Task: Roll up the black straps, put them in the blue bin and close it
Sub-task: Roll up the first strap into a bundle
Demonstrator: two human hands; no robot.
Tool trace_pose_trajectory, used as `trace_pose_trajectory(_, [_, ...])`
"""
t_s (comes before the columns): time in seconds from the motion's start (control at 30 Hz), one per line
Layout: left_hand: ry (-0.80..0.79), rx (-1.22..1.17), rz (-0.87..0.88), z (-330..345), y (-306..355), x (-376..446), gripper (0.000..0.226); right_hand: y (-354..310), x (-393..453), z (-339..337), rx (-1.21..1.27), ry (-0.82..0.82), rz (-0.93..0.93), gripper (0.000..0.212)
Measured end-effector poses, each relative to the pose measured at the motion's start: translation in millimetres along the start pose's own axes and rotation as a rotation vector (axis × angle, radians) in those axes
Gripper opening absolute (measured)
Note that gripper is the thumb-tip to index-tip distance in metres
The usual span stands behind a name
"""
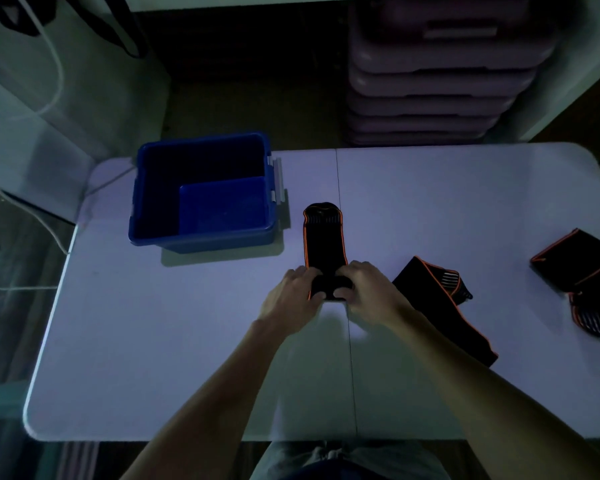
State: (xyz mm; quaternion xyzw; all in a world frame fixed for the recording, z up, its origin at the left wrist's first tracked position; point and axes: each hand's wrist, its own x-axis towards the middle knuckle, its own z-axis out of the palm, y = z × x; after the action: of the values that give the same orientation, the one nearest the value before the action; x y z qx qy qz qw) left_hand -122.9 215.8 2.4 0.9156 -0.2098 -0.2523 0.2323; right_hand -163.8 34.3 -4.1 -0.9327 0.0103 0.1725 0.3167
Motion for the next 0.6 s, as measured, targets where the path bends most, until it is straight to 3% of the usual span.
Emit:
trace_pose_trajectory(0.17, [0.069, 0.137, -0.003, 7.6, -3.8, 2.6, 0.056, -0.3, 19.5, -6.8, 0.02, -0.019, 0.062, 0.022])
trace_pose_trajectory(0.33, [0.077, 0.205, -0.037, 5.9, -5.2, 11.1, 0.061, 1.1, 12.5, -3.9, -0.09, 0.231, -0.05, 0.035])
trace_pose_trajectory(0.5, [0.045, 0.235, -0.058, 1.1, -2.5, 23.4, 0.06, 10.2, 9.6, 1.6, -0.282, 0.132, -0.21, 0.063])
trace_pose_trajectory(0.6, [0.043, 0.24, -0.049, -1.2, -1.3, 27.1, 0.061, 7.3, 17.7, -1.3, -0.263, 0.134, -0.186, 0.06])
